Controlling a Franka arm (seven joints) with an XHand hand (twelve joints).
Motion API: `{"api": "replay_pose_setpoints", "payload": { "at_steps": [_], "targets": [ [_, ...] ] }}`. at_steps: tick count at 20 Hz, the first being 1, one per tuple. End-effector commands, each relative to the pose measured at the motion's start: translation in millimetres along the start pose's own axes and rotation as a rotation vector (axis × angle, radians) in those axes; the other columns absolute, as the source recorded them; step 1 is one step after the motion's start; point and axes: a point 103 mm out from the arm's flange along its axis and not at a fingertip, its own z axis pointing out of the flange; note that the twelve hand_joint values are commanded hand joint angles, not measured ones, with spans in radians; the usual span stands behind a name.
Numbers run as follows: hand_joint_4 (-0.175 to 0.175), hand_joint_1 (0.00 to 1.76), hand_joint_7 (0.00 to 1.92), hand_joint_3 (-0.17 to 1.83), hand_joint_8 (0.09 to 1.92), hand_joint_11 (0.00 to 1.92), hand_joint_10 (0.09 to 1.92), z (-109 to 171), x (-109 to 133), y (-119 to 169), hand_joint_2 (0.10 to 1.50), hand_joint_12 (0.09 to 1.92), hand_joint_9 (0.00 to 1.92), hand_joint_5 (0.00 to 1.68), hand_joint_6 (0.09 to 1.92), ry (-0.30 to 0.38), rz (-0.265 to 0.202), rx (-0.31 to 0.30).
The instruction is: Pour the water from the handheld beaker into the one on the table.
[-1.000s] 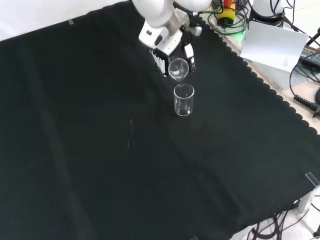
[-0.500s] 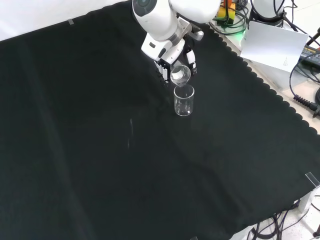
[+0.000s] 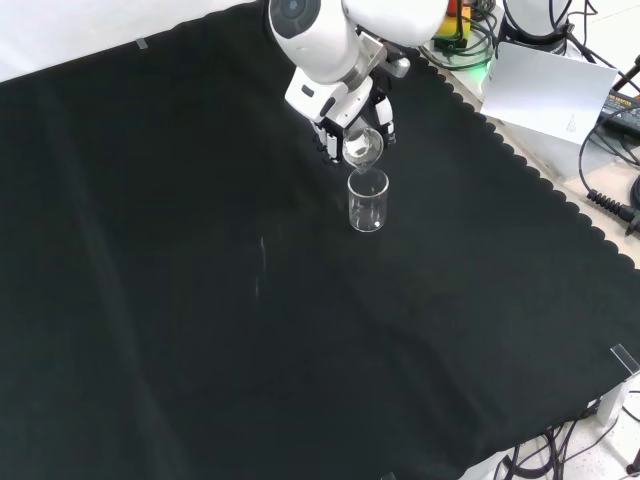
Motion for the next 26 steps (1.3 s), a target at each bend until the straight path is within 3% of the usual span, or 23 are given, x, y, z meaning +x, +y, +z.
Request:
{"api": "replay_pose_setpoints", "payload": {
  "at_steps": [1,26],
  "targets": [
    [0.175,1.16,1.78,0.48,0.09,1.61,0.09,-3.8,4.8,-1.2,0.70,0.55,1.79,1.49,0.18,-0.020,0.001,0.017],
    [0.175,1.15,1.79,0.52,0.09,1.62,0.09,-16.8,18.8,-9.7,0.69,0.53,1.79,1.40,0.39,-0.152,0.040,0.070]
  ]
}}
